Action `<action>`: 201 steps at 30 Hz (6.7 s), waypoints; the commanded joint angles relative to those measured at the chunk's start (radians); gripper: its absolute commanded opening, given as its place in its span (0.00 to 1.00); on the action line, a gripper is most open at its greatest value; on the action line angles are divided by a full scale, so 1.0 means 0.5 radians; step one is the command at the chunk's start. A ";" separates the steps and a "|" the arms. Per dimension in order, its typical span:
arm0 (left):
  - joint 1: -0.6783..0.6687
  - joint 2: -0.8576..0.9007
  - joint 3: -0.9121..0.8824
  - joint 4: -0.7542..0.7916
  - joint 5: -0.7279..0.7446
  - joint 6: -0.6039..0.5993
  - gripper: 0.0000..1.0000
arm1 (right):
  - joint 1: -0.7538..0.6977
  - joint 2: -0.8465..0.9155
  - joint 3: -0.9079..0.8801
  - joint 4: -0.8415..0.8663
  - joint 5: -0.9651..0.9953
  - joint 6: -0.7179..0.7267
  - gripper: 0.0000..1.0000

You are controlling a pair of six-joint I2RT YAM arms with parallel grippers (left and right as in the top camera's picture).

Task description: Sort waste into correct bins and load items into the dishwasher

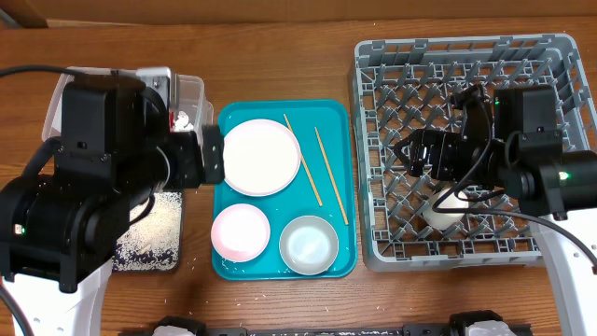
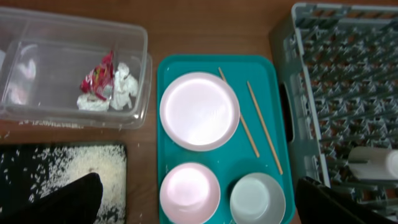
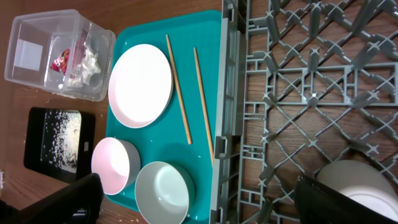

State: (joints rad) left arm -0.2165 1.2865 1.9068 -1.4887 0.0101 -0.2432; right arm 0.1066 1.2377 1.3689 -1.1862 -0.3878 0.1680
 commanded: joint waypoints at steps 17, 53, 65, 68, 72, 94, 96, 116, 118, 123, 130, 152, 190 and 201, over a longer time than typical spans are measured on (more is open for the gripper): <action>-0.035 -0.880 -1.472 1.798 0.056 0.624 1.00 | 0.011 0.008 0.036 0.014 0.011 -0.002 1.00; 0.185 -2.555 -3.804 2.824 0.025 0.396 1.00 | 0.011 0.008 0.037 0.014 0.011 -0.002 1.00; 0.185 -2.551 -3.804 2.823 0.025 0.396 1.00 | 0.011 0.008 0.036 0.014 0.003 0.001 1.00; 0.185 -2.551 -3.804 2.823 0.025 0.396 1.00 | 0.011 0.008 0.037 0.069 -0.028 -0.002 1.00; 0.185 -2.551 -3.804 2.823 0.025 0.397 1.00 | 0.011 0.009 0.036 0.249 -0.211 0.134 1.00; 0.185 -2.551 -3.804 2.823 0.025 0.397 1.00 | 1.218 0.960 0.005 0.480 1.067 0.431 0.41; 0.185 -2.551 -3.804 2.823 0.025 0.397 1.00 | 1.189 1.051 0.005 0.539 1.145 0.426 0.41; 0.185 -2.551 -3.804 2.823 0.025 0.397 1.00 | 0.993 1.608 0.004 0.837 0.877 0.065 0.27; 0.185 -2.551 -3.804 2.823 0.025 0.396 1.00 | 0.981 1.608 0.004 0.838 0.876 0.066 0.27; 0.185 -2.551 -3.804 2.823 0.025 0.396 1.00 | 0.958 1.599 0.021 0.810 0.876 0.074 0.04; 0.185 -2.551 -3.804 2.823 0.025 0.397 1.00 | 0.951 1.450 0.246 0.624 0.876 0.082 0.04; 0.185 -2.551 -3.804 2.823 0.025 0.396 1.00 | 0.571 1.166 0.368 0.387 1.037 -0.130 0.08; 0.185 -2.551 -3.804 2.823 0.025 0.396 1.00 | 1.173 1.605 -0.008 0.771 0.832 -0.072 0.15; 0.185 -2.551 -3.804 2.823 0.025 0.396 1.00 | 1.168 1.435 0.365 0.581 1.075 0.002 0.04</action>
State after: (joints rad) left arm -0.1345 0.0158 0.0086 -0.0753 0.0261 -0.0273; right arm 0.6952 2.0254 1.4597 -0.8906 0.0872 0.1577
